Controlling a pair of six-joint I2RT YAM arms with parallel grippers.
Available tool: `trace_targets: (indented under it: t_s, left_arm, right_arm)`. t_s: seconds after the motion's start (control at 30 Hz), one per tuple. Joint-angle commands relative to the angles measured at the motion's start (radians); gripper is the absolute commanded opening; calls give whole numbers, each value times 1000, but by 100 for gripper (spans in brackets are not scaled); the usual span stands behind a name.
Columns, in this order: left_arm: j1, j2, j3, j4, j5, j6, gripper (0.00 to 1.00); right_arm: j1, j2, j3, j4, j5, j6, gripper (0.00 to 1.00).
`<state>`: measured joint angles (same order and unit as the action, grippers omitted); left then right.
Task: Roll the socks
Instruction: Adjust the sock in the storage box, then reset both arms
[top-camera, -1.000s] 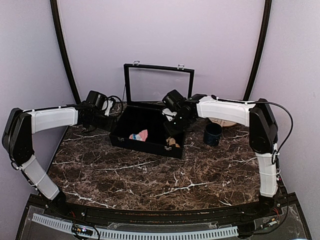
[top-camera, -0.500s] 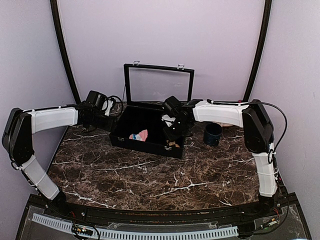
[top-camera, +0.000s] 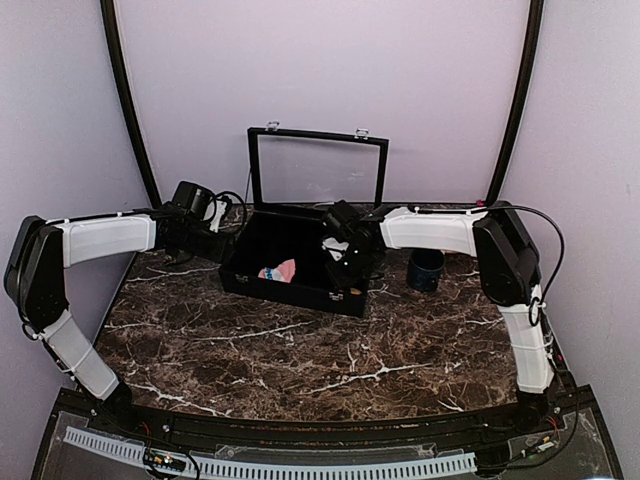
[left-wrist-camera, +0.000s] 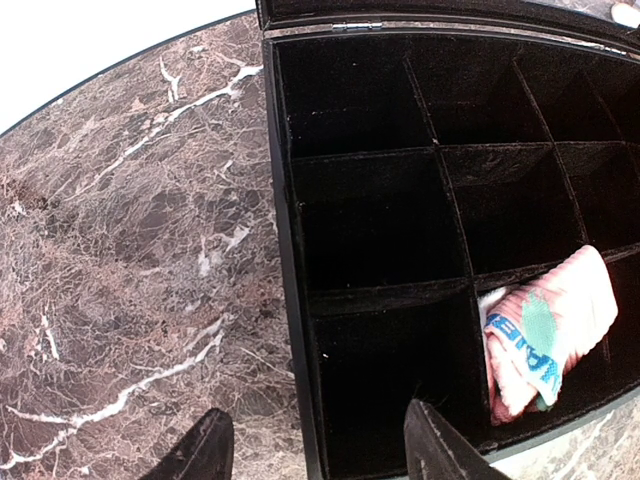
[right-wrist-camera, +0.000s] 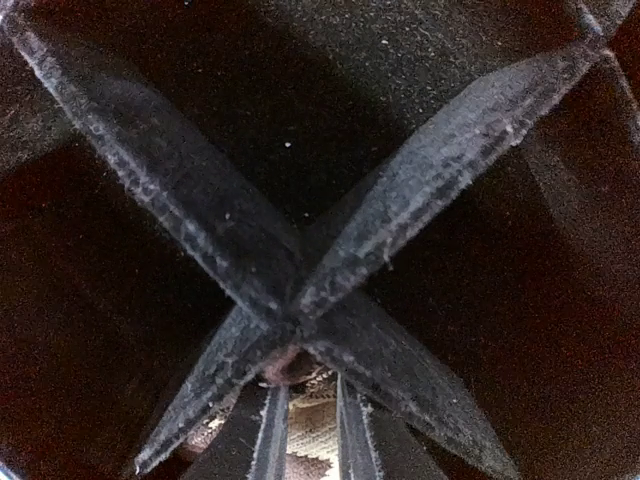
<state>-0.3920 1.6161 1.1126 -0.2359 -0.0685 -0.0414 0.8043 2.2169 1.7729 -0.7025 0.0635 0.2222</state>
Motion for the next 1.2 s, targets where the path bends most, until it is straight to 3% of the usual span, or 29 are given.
trace_targets:
  t_s: [0.0,0.13,0.43,0.6,0.8,1.03,1.17]
  left_arm:
    - [-7,-26,16,-3,1,-2,60]
    - [-6,-34,26,-7,0,-1,61]
    - [-4,-91,108,-33,-52,25,65]
    - [14,-161,114,-10,-81,28,71]
    - [65,-304,-55,266,-71,33,75]
    - [90,-416,-308,617,-97,103,76]
    - [111,-431,-359,668,-110,103,78]
  right_arm:
    - [4,47,8,-40,-20,2,19]
    - [8,-16,-9,-5,30,5,25]
    - [16,-206,-49,68,203,-1,49]
    - [18,-363,-172,201,305,0,56]
    - [-14,-583,-400,416,559,-9,73]
    - [-143,-822,-709,671,801,9,99]
    - [-193,-919,-826,715,834,35,99]
